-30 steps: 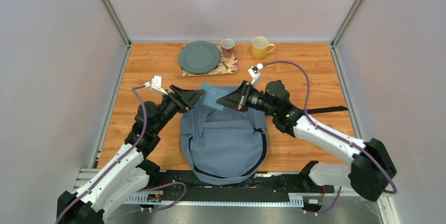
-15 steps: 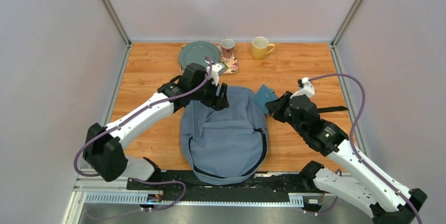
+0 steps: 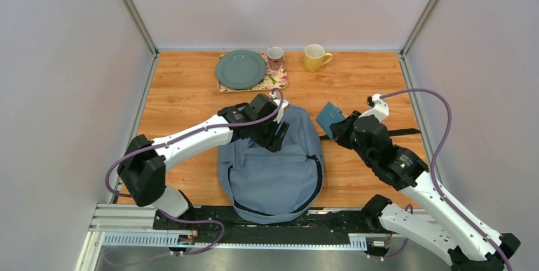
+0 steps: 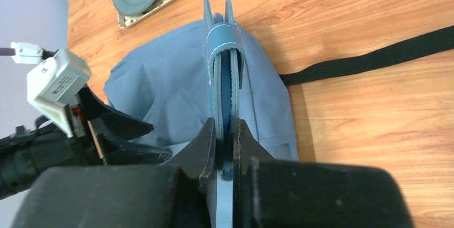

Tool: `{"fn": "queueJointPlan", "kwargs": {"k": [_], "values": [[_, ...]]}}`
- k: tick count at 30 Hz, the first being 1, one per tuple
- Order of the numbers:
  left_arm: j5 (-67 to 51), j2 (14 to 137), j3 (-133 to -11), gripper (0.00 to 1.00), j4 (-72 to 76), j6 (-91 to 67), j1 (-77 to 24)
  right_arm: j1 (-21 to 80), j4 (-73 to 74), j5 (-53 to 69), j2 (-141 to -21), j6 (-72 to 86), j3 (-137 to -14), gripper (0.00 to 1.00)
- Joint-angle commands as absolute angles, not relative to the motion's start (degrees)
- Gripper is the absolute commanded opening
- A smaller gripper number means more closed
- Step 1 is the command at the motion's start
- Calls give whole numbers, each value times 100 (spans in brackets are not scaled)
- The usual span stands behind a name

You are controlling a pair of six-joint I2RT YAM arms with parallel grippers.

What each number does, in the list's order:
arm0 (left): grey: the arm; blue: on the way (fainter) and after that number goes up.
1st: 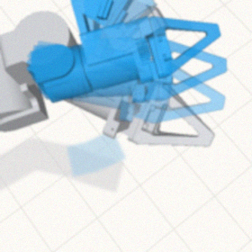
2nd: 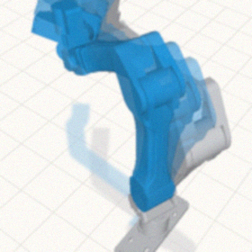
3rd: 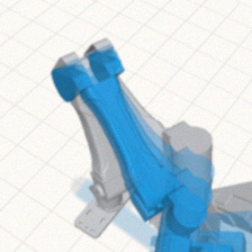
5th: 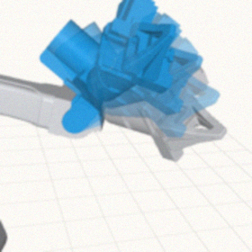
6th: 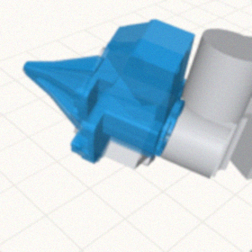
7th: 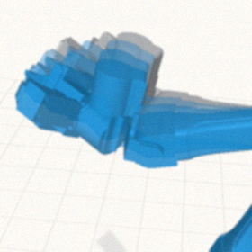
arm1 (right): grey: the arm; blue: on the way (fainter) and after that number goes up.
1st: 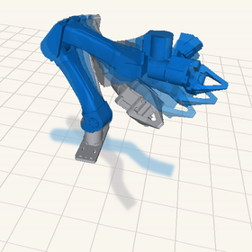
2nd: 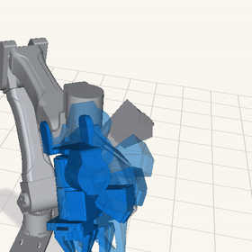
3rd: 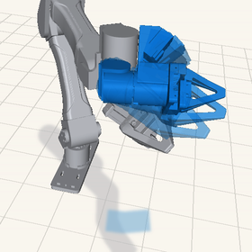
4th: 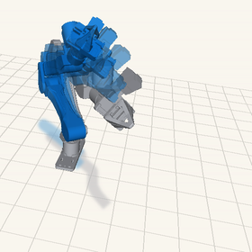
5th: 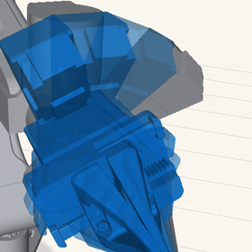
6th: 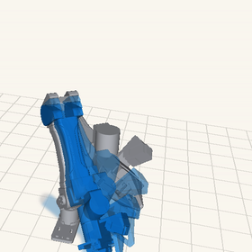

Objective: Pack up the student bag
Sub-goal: Place the personal item in the student bag.

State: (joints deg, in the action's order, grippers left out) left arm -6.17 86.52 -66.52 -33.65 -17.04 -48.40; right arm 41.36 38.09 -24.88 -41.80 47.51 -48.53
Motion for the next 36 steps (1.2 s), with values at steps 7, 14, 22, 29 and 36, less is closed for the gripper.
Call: {"fn": "queueJointPlan", "kwargs": {"k": [7,14,22,29,36], "values": [[914,8807,-6934,74,-3164,-2636,-4975,4131,3525,-2101,-4192,4781,-4860,0],[721,8815,-6935,75,-2795,-2979,-4983,4122,3463,-1995,-4263,4781,-4825,0],[624,9061,-6768,68,-2927,-2980,-5071,4131,3419,-1828,-4280,4781,-4746,0],[668,9167,-6688,28,-2988,-2927,-5133,4131,3191,-1127,-4411,4755,-4597,0],[721,9184,-7294,0,-3234,-2699,-5133,4122,2672,-88,-4588,5247,-4325,0]]}}
